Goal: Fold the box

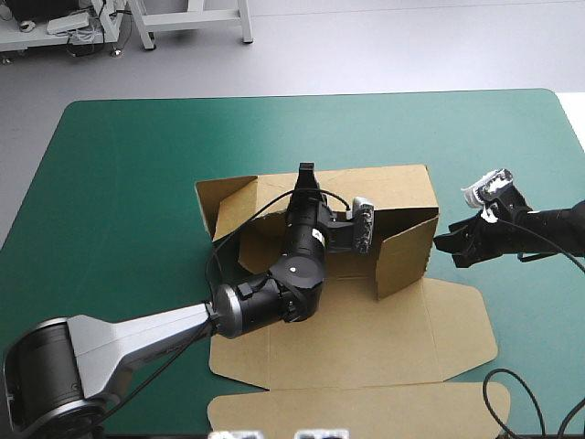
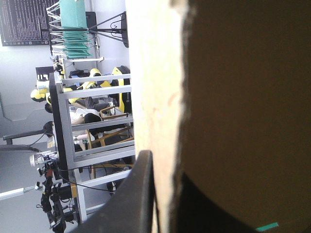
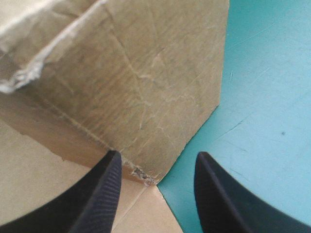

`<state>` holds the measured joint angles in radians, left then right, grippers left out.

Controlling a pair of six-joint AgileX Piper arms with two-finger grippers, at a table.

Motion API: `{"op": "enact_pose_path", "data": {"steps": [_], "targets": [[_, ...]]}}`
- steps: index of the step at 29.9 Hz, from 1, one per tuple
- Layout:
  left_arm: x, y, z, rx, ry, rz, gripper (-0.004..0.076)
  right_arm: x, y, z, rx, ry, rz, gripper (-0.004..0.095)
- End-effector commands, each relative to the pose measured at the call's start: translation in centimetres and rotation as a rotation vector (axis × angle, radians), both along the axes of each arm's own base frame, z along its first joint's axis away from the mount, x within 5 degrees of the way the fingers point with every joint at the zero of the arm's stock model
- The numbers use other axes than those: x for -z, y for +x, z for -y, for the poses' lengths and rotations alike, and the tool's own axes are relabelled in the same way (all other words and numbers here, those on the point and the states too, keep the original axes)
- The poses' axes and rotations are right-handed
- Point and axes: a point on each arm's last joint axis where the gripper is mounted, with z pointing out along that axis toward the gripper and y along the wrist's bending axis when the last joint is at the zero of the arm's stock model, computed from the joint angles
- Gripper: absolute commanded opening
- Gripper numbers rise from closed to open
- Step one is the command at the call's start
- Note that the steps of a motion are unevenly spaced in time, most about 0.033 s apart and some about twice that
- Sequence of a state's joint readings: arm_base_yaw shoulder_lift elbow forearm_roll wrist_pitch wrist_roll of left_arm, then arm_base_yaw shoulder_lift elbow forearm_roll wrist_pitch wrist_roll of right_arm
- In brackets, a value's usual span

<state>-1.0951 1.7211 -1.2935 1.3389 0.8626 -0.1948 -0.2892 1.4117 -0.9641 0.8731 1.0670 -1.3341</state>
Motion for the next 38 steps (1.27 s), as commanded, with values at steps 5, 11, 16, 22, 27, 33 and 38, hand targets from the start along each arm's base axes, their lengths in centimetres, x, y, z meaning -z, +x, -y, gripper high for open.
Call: {"op": "enact_pose_path", "data": {"steps": [5,11,16,22,27,33,38], "targets": [[-1.6,-0.2,-0.2,0.014,-0.062,0.009,-0.0009,-1.8,-0.7,-0.6,-0.046,0.063,0.031,0.0446],[-1.7,-0.2,0.1,0.040,-0.068,0.011,-0.0009,-2.1,-0.2,-1.0,-0.043,0.092,0.088,0.0446],[-1.7,-0.2,0.1,0.045,-0.069,0.013,-0.0009,-2.1,0.6,-2.0,-0.008,0.053,0.142,0.0445],[-1.7,-0.2,0.2,0.052,-0.073,0.011,-0.0009,-2.2,1.4,-2.4,0.062,0.042,0.175,0.0433],[-1.7,-0.3,0.4,0.073,-0.081,0.007,-0.0009,-1.7,1.6,-3.0,0.092,0.017,0.194,0.0192],[-1.7,-0.3,0.4,0.074,-0.081,0.007,-0.0009,-1.3,1.6,-3.1,0.102,0.005,0.195,0.0000],[-1.7,-0.3,0.3,0.065,-0.078,0.009,-0.0007,-1.3,1.6,-3.2,0.097,0.008,0.192,0.0000]]}}
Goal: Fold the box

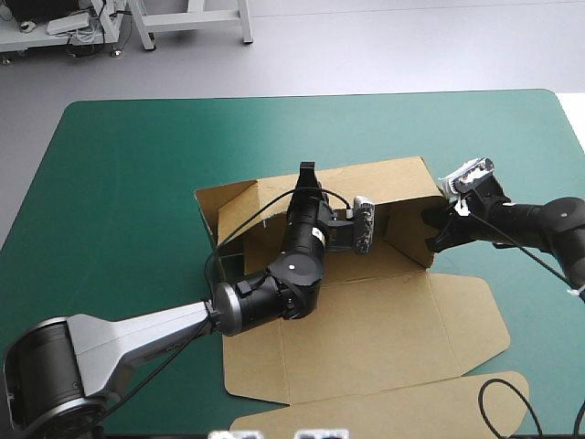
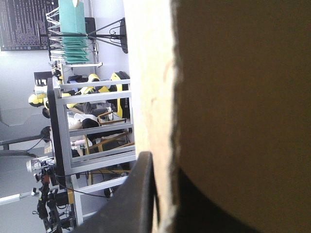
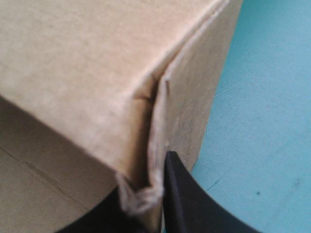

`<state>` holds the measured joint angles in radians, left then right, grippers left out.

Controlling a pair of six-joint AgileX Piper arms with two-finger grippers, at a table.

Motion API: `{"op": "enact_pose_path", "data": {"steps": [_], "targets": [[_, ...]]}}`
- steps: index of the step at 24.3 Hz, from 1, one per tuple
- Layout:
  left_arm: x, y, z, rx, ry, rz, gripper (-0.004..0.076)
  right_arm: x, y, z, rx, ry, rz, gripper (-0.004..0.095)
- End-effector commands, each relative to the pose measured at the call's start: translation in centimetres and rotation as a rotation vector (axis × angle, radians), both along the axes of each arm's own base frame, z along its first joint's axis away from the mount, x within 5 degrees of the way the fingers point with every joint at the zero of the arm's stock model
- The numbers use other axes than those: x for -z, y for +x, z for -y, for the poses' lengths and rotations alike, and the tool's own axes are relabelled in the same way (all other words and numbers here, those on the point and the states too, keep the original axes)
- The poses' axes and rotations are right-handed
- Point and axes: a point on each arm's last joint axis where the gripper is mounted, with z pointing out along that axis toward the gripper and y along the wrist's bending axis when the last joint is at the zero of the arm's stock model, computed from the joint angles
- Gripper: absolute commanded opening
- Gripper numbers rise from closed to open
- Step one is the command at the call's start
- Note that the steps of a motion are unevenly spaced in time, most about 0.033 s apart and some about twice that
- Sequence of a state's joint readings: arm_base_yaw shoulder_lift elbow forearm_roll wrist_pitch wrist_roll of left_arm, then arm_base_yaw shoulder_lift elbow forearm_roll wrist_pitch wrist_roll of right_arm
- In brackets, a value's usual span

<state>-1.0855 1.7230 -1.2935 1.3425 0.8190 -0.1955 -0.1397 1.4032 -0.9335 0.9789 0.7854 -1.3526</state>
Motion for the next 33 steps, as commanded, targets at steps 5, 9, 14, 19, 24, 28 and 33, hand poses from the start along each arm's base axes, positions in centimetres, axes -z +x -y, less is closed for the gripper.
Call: {"op": "enact_pose_path", "data": {"steps": [5,9,14,19,24,28,33], "targets": [[-1.8,-0.5,0.1,0.037,-0.061,0.022,0.0077,-1.2,-0.2,-0.2,-0.002,0.021,0.031,0.0000],[-2.0,-0.4,0.2,0.053,-0.045,0.051,0.0302,-1.1,-0.2,-0.2,-0.006,0.019,0.029,0.0000],[-2.2,-0.4,0.5,0.088,-0.046,0.079,0.0480,-1.1,-0.3,-0.3,-0.013,0.022,0.025,0.0000],[-2.3,-0.5,0.6,0.049,-0.135,0.070,0.0474,-1.1,-0.3,-0.3,-0.011,0.023,0.024,0.0000],[-3.7,-2.7,1.8,0.096,-0.123,0.206,0.0473,-1.1,-0.3,-0.3,-0.008,0.028,0.019,0.0000],[-4.0,-4.8,2.9,0.114,-0.208,0.212,0.0473,-1.1,-0.3,-0.3,0.000,0.035,0.013,0.0000],[-4.0,-7.7,4.2,0.175,-0.231,0.207,0.0473,-1.1,-0.3,-0.3,0.010,0.043,0.006,0.0000]]}}
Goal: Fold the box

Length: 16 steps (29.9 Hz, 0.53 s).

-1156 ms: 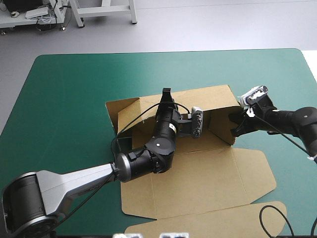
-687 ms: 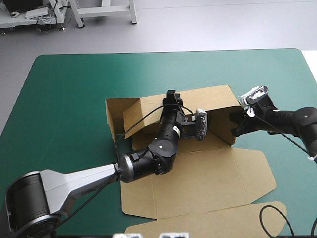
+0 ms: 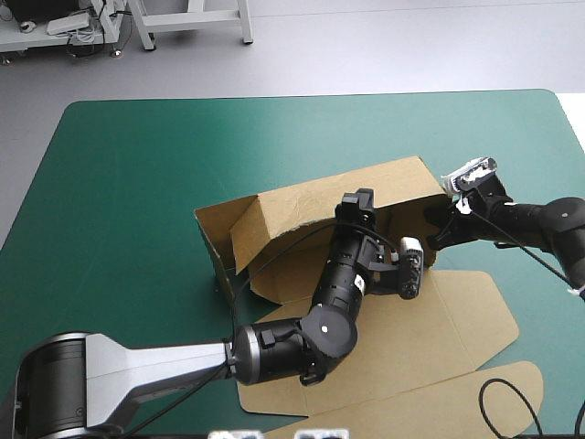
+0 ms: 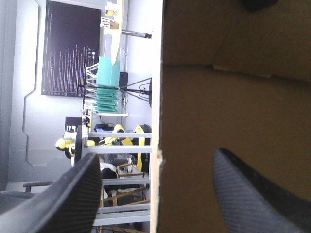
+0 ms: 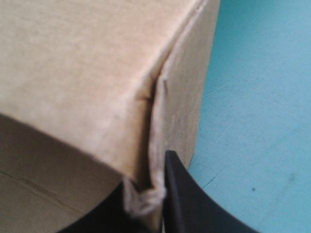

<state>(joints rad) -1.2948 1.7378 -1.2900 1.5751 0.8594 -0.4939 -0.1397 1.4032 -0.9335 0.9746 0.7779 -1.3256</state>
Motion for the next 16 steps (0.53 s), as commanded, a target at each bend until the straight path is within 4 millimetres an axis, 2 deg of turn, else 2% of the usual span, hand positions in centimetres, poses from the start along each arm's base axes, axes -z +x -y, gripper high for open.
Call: {"op": "enact_pose_path", "data": {"steps": [1,7,9,12,16], "targets": [[-3.2,-2.0,-0.2,0.018,-0.073,0.085,0.0473,-1.1,-0.3,-0.3,-0.011,0.034,0.017,0.0000],[-4.1,-5.0,-0.2,-0.020,-0.128,0.119,0.0467,-1.2,-0.3,-0.3,0.001,0.032,0.021,0.0000],[-4.9,-5.5,-0.5,-0.007,-0.150,0.129,0.0424,-1.2,-0.2,-0.2,0.008,0.031,0.023,0.0000],[-6.5,-5.8,-1.2,0.008,-0.194,0.165,0.0281,-1.2,-0.2,-0.2,0.014,0.028,0.028,0.0000],[-9.0,-6.0,-2.7,0.010,-0.298,0.195,0.0027,-1.2,-0.1,-0.2,0.019,0.029,0.027,0.0000]]}}
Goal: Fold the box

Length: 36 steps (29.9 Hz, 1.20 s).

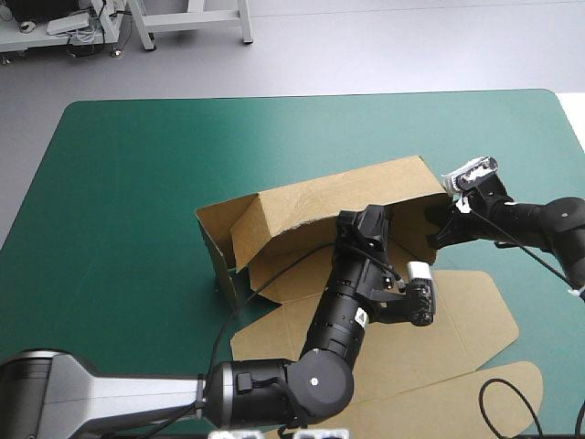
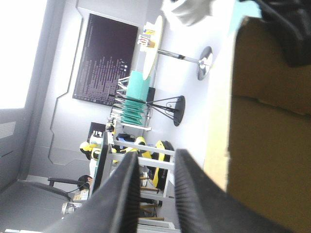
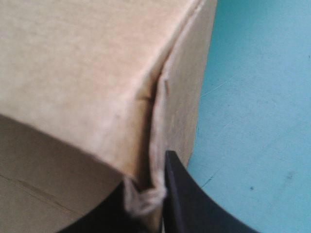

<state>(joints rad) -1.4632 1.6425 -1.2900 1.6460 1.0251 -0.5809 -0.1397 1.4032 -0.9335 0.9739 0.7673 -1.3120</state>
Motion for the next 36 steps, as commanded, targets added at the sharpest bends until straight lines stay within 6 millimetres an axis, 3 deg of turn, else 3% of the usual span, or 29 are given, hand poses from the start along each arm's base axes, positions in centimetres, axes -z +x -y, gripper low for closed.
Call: {"op": "enact_pose_path", "data": {"steps": [1,8,19,25,36], "targets": [[-5.0,-0.5,-2.4,-0.002,-0.156,0.092,-0.0011,-1.2,-0.2,-0.2,0.003,0.026,0.028,0.0000],[-9.3,0.0,-5.4,0.005,-0.304,0.094,-0.0009,-1.2,-0.1,-0.2,0.013,0.025,0.031,0.0000],[-15.2,8.2,-13.1,-0.101,-0.632,-0.074,-0.0008,-1.2,-0.1,-0.2,0.028,0.040,0.019,0.0000],[-16.0,11.6,-17.5,-0.203,-0.733,-0.079,-0.0008,-1.2,-0.1,-0.1,0.032,0.042,0.018,0.0001],[-14.0,16.4,-26.0,-0.472,-0.911,-0.271,-0.0008,-1.5,0.1,-0.1,0.056,0.051,0.024,0.0001]]}}
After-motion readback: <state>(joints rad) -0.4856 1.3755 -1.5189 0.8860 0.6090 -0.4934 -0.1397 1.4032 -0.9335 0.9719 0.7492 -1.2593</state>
